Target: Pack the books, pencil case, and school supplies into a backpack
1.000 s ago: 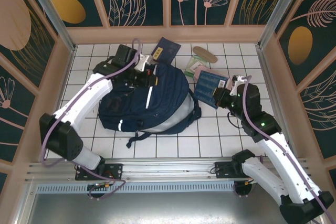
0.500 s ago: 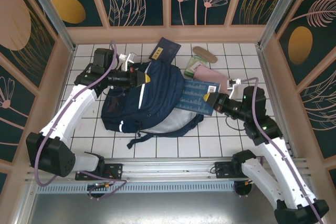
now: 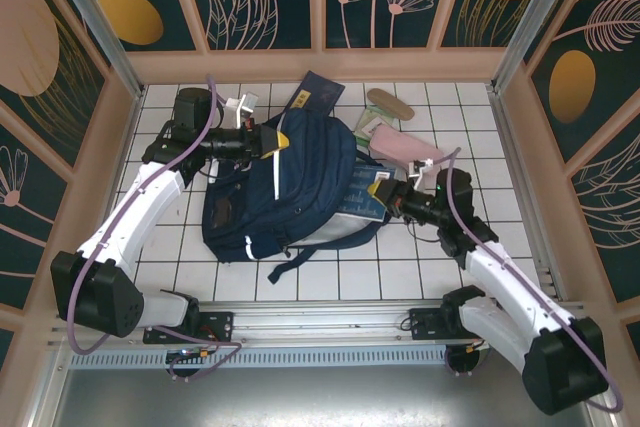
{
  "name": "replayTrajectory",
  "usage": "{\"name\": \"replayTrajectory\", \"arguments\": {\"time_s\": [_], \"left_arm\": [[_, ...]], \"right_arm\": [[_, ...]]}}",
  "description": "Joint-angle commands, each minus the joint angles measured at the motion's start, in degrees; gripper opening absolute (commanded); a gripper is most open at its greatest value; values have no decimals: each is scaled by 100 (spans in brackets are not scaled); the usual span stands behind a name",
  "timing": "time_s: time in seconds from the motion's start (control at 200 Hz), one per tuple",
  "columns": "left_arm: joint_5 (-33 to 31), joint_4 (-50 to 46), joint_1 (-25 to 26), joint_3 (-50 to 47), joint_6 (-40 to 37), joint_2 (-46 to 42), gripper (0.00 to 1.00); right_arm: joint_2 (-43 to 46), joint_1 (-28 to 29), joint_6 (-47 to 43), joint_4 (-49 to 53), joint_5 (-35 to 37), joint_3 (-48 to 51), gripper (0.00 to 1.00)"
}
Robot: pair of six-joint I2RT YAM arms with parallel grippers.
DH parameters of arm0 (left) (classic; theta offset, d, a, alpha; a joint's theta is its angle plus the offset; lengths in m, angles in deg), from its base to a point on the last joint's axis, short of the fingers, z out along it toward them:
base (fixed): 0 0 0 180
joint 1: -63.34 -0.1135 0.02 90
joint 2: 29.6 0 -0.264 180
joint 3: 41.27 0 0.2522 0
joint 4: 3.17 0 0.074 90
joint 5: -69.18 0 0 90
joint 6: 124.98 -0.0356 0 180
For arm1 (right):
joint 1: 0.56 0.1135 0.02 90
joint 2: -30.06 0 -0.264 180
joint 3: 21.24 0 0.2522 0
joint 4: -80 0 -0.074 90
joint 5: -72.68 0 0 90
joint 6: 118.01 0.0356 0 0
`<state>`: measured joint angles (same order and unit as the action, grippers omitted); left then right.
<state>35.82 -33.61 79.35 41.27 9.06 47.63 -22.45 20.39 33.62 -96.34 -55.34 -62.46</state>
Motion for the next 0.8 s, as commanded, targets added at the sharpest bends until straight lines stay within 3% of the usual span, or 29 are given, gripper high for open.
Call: {"name": "replayTrajectory", "arguments": {"time_s": [0.0,0.155,0.26,0.4,0.796], "left_arm": [[550,966,-27,180,119,-288,0],[558,926,-22,223,38,-281,0],[549,889,-36,284,11,-257,0],[539,843,-67,381,-27,-218,0],[497,867,-210,418,44,-214,0]], "right_arm": [[-455,262,-90,-838,192,-496,0],[-1710,745,-261,-1155,176,-1194,0],[-2680,1069,-619,-829,91,-1917,0],[-3583,1391,-395,-1100,193,-2376,0],[-5554,2176,237,-1304,1319,-3534,1]]}}
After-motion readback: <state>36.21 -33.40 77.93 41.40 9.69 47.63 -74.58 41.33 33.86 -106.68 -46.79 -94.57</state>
